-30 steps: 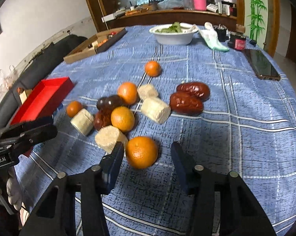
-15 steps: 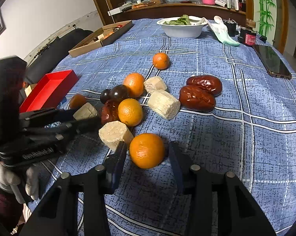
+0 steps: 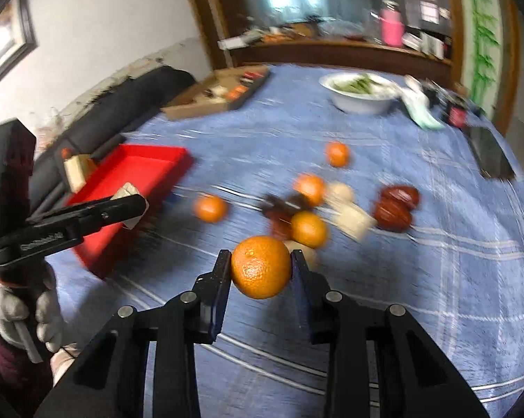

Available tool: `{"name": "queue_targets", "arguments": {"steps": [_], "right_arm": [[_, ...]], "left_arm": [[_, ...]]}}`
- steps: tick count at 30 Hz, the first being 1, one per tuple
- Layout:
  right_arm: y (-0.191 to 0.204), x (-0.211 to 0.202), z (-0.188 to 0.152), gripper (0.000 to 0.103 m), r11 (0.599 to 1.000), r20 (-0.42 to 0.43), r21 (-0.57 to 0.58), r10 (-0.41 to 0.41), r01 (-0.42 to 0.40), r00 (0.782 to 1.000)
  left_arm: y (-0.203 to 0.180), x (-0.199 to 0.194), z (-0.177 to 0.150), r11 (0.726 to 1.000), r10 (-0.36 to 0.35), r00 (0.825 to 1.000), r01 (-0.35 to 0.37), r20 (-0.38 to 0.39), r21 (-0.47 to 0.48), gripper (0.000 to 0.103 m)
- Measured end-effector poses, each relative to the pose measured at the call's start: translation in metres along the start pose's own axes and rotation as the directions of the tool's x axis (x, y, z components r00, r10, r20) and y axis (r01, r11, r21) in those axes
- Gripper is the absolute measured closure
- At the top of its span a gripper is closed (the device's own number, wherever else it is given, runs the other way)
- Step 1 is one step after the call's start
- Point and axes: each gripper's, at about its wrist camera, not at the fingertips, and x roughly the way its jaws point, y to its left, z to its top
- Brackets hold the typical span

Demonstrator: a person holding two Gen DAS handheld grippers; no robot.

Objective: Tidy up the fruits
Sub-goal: 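Carry both items over the red tray and open both grippers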

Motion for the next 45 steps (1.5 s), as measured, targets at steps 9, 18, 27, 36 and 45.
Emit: {"name": "queue_targets", "arguments": {"steps": [9,18,27,36,45], "right_arm": [[0.120,0.048,0.034,0.070,0.970,-0.067,-0.125,0.203,-0.211,0.977],[0.199,0.117,0.030,0.070,0.942,-0.196,-0.210,0.223,-0.263,0.955],[0.217,0.145,0.021,0.069,0.943,-0.218,-0.240,0.179,-0.230,0.959],[0.207,0.116,0.025,0.051,0.945,-0.143,-0.224,0.209,-0.238,0.967],[0.113,0.042,0.022,0.046,0.981,-0.001,-0.113,0.161,-0.160,0.987]], "left_arm": [[0.108,-0.024,-0.008,0.956,0.231,0.973,-0.223,0.020,-0.188,0.066],[0.152,-0.016,-0.028,0.936,0.227,0.973,-0.228,-0.033,-0.269,0.065],[0.161,-0.027,-0.027,0.921,0.190,0.982,-0.183,-0.012,-0.343,0.065],[0.135,-0.049,-0.020,0.926,0.188,0.982,-0.168,0.026,-0.337,0.040],[0.072,-0.043,-0.012,0.964,0.117,0.993,-0.113,0.001,-0.241,0.026]]}}
